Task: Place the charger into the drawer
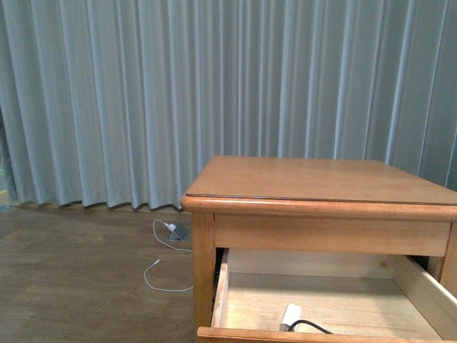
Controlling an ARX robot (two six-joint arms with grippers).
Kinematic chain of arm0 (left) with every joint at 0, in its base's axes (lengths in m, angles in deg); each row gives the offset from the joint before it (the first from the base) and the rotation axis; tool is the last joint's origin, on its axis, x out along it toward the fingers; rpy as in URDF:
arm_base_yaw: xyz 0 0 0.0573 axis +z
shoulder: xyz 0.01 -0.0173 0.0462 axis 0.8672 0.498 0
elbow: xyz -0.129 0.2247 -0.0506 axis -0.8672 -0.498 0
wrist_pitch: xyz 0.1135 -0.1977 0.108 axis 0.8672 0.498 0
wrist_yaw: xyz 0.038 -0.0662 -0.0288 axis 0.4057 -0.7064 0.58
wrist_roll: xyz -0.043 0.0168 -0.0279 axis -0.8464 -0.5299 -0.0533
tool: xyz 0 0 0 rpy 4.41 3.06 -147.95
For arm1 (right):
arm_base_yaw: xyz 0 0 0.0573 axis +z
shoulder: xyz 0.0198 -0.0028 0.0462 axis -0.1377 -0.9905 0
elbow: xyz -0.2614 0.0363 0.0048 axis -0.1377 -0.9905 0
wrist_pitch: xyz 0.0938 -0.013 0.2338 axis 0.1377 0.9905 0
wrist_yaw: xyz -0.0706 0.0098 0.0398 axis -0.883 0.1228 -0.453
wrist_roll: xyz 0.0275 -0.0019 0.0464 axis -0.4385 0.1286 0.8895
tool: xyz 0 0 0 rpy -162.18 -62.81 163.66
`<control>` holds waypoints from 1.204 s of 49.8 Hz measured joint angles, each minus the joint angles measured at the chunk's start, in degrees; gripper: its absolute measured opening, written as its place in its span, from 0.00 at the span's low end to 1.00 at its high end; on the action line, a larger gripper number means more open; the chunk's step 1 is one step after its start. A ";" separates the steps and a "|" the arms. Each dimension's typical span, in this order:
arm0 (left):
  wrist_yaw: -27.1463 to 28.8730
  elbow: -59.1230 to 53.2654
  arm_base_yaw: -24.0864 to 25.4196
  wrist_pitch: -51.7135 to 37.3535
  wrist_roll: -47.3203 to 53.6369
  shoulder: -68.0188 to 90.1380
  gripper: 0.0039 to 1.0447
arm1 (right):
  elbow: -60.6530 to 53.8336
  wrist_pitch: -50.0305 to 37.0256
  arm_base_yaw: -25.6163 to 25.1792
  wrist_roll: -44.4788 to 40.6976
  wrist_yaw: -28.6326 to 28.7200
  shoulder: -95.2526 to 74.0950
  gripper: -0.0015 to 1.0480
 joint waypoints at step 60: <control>-0.70 -4.66 0.48 -0.61 1.49 -4.63 0.37 | 1.40 4.02 4.31 -2.40 -11.54 -5.73 0.92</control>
